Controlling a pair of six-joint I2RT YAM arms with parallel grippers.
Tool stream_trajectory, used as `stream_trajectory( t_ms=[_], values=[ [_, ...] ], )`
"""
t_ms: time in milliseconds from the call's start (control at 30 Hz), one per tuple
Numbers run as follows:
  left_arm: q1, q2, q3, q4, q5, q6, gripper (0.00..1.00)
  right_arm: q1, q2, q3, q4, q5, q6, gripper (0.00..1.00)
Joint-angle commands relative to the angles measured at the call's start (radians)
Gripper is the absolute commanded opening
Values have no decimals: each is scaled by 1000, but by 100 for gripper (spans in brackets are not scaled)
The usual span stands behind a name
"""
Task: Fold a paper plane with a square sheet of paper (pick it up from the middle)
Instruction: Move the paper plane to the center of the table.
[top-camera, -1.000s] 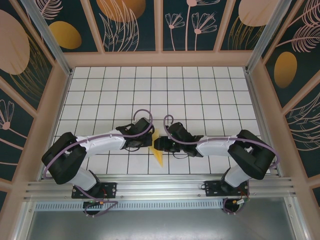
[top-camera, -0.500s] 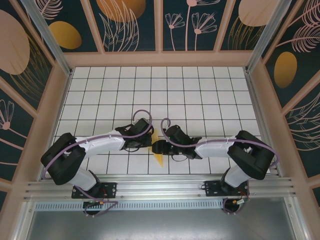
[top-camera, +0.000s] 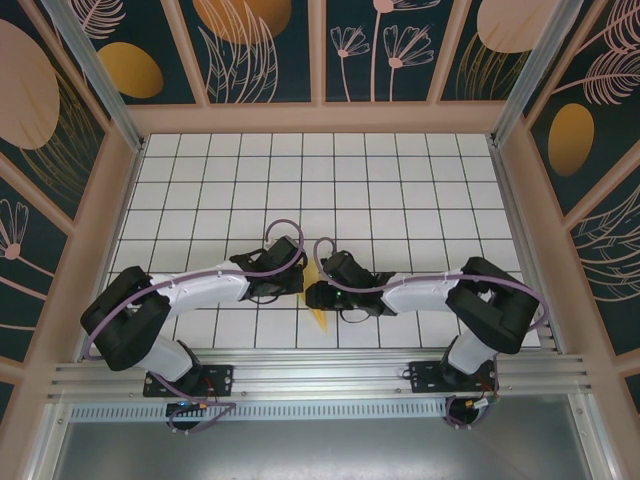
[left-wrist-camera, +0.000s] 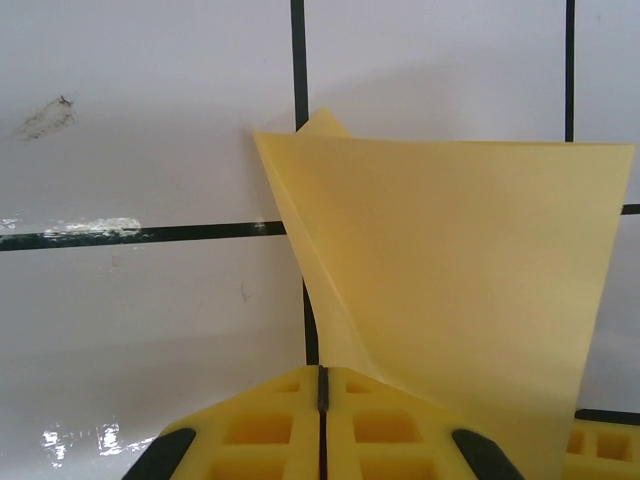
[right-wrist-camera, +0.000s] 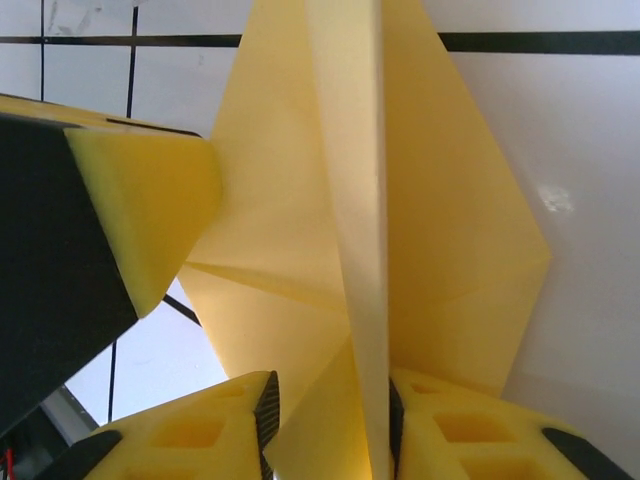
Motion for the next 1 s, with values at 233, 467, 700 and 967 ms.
stream_trajectory(
  t_ms=[233, 467, 700, 967],
  values=[
    [0, -18, -15, 7, -6, -11, 11, 22, 21, 34, -66, 43, -30, 24],
    [-1, -54, -3, 13, 23, -11, 17, 25, 21, 100, -147, 93, -59, 11],
    [-2, -228, 22, -20, -81, -39, 45, 7, -6, 246, -410, 321, -81, 7],
    [0, -412, -45, -54, -252, -64, 52, -145, 158, 464, -634, 396, -86, 9]
  ],
)
